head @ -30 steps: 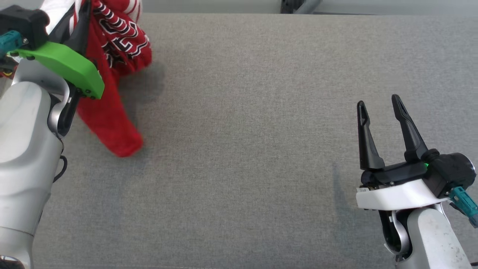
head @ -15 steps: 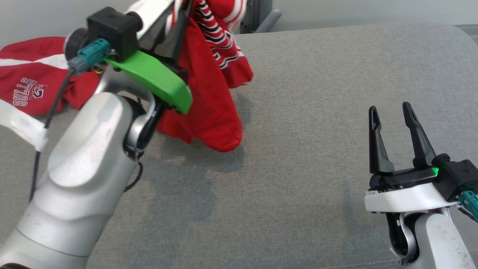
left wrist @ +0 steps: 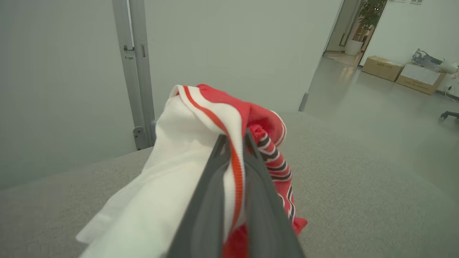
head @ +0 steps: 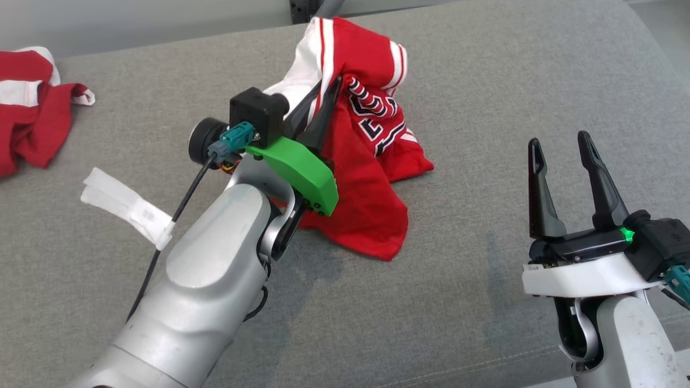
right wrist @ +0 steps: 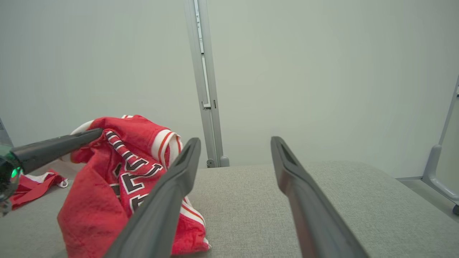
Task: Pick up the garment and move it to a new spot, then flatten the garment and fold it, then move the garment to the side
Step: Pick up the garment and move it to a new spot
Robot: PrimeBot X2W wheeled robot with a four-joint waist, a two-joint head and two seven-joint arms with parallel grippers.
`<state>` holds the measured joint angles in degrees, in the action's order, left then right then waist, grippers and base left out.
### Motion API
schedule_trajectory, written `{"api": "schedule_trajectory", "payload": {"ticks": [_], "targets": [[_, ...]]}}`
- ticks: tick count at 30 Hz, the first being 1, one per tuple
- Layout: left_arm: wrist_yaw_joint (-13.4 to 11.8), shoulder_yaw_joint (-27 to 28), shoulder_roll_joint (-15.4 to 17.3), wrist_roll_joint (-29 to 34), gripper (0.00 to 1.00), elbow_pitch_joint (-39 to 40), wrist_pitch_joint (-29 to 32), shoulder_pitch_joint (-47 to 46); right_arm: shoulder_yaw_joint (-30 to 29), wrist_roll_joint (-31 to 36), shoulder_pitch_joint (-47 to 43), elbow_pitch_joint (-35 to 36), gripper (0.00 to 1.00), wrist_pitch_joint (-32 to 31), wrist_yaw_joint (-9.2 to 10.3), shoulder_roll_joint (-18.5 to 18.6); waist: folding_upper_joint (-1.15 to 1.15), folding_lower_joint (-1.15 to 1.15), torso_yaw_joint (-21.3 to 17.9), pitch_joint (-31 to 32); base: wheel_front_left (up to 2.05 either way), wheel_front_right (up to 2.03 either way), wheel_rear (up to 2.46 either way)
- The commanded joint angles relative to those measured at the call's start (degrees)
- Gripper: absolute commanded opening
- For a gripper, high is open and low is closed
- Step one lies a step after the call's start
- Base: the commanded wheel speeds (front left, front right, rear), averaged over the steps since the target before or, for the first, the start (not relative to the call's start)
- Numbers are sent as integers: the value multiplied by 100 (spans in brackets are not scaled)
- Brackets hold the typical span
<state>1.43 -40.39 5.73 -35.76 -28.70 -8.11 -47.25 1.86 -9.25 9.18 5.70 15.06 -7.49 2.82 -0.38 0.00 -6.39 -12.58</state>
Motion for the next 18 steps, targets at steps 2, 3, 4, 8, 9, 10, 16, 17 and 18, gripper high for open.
{"api": "schedule_trajectory", "payload": {"ticks": [2, 3, 4, 8, 9, 10, 16, 17, 18], "targets": [[36, 29, -44, -45, 0, -470, -205, 65, -11, -21, 109, 41, 100, 14, 0, 11, 38, 0, -229, -355, 0, 0, 0], [42, 27, -47, -33, 0, -680, -265, 59, -5, -19, 135, 49, 100, 14, 0, 12, 38, 0, -249, -406, 0, 0, 0], [42, 58, -55, -66, 0, -891, -323, 63, -5, -18, 160, 53, 100, 14, 0, 11, 38, 0, -264, -451, 0, 0, 0], [68, 147, -115, -156, 0, -1654, -499, 18, 0, -22, 212, 58, 100, 14, 0, 12, 38, 0, -292, -580, 0, 0, 0], [95, 156, -137, -175, 0, -1800, -534, 12, 0, -21, 225, 52, 100, 14, 0, 12, 38, 0, -290, -598, 0, 0, 0], [113, 163, -151, -187, 0, -1951, -565, -1, 7, -17, 237, 46, 100, 14, 0, 12, 38, 0, -286, -609, 0, 0, 0], [154, 182, -233, -131, 51, -2423, -703, -71, -9, 28, 255, 2, 100, 14, 0, 13, 38, 0, -189, -551, 0, 0, 0], [162, 182, -240, -100, 100, -2430, -716, -66, -25, 36, 245, 0, 100, 14, 0, 13, 38, 0, -159, -525, 0, 0, 0], [153, 205, -246, -71, 100, -2390, -715, -68, -37, 45, 227, -3, 100, 14, 0, 12, 38, 0, -125, -497, 0, 0, 0]]}}
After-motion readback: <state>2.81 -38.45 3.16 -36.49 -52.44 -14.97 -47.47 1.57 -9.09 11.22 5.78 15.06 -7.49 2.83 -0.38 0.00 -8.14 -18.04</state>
